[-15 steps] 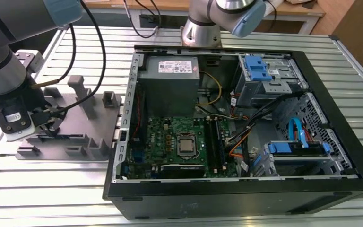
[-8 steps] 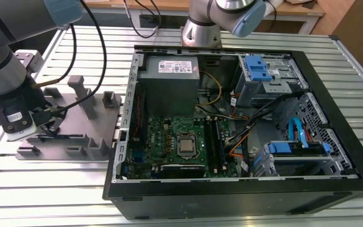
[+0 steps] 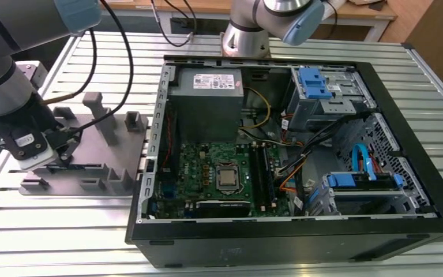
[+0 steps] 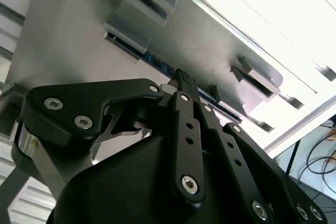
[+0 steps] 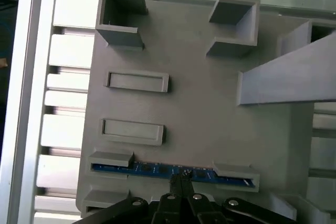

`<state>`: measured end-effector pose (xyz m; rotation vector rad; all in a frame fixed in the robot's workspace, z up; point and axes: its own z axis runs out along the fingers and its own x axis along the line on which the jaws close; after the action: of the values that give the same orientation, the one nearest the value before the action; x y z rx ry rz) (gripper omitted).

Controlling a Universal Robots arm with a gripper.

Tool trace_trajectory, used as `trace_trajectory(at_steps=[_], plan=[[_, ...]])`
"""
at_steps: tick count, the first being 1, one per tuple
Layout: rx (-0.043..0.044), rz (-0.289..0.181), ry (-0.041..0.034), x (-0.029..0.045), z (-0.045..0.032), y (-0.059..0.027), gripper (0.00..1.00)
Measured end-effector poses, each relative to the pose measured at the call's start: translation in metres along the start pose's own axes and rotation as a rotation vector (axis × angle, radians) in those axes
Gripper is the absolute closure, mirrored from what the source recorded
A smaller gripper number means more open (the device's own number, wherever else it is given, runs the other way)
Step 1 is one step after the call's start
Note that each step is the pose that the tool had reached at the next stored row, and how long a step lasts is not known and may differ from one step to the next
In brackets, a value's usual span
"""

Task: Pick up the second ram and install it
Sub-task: 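Pick up the second ram and move it above second insertion slot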

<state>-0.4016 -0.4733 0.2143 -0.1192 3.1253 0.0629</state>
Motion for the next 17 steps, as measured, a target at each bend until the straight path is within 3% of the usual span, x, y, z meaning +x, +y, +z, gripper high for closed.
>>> trace_trajectory(at_steps=[17], plan=[[0.0018,-0.105,0.0044,0.0,-0.0001,0.0,0.89]])
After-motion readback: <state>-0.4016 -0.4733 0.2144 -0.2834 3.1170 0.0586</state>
